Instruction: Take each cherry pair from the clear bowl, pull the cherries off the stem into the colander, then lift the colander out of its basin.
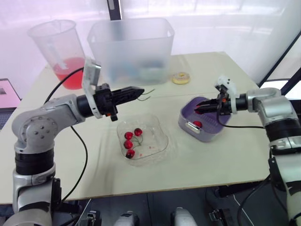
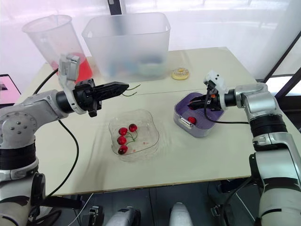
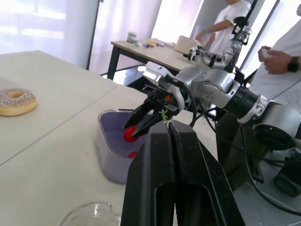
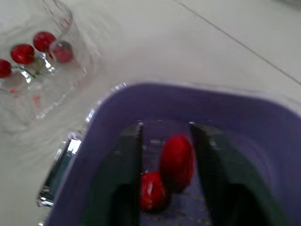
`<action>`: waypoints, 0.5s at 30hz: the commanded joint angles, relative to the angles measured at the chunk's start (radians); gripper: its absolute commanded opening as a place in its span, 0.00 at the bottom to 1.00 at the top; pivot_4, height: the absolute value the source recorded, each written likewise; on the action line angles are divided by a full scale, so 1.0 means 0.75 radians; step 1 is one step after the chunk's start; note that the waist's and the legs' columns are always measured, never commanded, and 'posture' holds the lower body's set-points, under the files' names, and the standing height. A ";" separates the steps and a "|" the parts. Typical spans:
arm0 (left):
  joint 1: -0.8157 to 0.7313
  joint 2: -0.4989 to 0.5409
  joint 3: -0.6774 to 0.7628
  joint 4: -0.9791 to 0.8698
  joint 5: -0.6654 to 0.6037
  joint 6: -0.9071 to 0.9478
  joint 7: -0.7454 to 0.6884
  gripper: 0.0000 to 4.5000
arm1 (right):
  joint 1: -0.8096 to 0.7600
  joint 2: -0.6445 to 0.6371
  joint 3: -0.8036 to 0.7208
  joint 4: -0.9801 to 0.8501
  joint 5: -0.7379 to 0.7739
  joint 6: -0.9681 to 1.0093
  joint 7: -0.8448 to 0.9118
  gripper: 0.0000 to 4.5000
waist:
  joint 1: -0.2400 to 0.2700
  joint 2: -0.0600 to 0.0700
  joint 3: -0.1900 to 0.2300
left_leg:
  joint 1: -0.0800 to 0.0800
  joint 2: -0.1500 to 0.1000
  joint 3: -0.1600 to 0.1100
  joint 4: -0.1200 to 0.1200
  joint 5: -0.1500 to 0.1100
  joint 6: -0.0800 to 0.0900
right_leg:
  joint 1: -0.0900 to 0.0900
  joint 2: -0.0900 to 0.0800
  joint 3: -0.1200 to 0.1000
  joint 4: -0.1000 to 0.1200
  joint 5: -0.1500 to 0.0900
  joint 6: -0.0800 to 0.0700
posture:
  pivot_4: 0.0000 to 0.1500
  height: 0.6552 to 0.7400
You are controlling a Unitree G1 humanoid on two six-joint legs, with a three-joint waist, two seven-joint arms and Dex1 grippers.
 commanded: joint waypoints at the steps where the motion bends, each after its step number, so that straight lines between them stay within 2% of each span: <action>1: 0.002 0.027 0.059 -0.043 -0.027 -0.024 0.014 0.00 | -0.071 -0.025 -0.032 0.052 -0.067 -0.086 -0.025 0.81 | 0.000 0.000 0.000 | 0.000 0.000 0.000 0.000 0.000 0.000 | 0.000 0.000 0.000 0.000 0.000 0.000 | 1.00 1.00; 2: 0.007 0.031 0.063 -0.042 -0.026 -0.025 0.013 0.00 | -0.085 -0.029 -0.038 0.061 -0.077 -0.094 -0.023 0.93 | 0.000 0.000 0.000 | 0.000 0.000 0.000 0.000 0.000 0.000 | 0.000 0.000 0.000 0.000 0.000 0.000 | 1.00 1.00; 3: 0.012 0.035 0.067 -0.041 -0.026 -0.026 0.013 0.00 | -0.096 -0.034 -0.042 0.068 -0.087 -0.103 -0.018 1.00 | -0.001 0.000 0.000 | 0.000 0.000 0.000 0.000 0.000 0.000 | 0.000 0.000 0.000 0.000 0.000 0.000 | 1.00 1.00; 9: 0.084 0.087 0.136 -0.049 -0.054 -0.007 0.037 0.00 | -0.132 -0.083 -0.088 -0.024 -0.062 -0.099 0.074 1.00 | -0.001 0.000 0.000 | 0.000 0.000 0.000 -0.001 0.000 0.000 | 0.000 0.000 0.000 0.000 0.000 0.000 | 1.00 1.00; 15: 0.272 0.233 0.336 -0.052 -0.226 0.104 0.114 0.00 | -0.050 -0.135 -0.165 -0.457 0.161 0.134 0.288 1.00 | -0.002 0.000 0.000 | -0.001 0.001 0.000 -0.001 0.000 0.000 | -0.003 0.001 0.001 0.000 0.000 0.000 | 1.00 1.00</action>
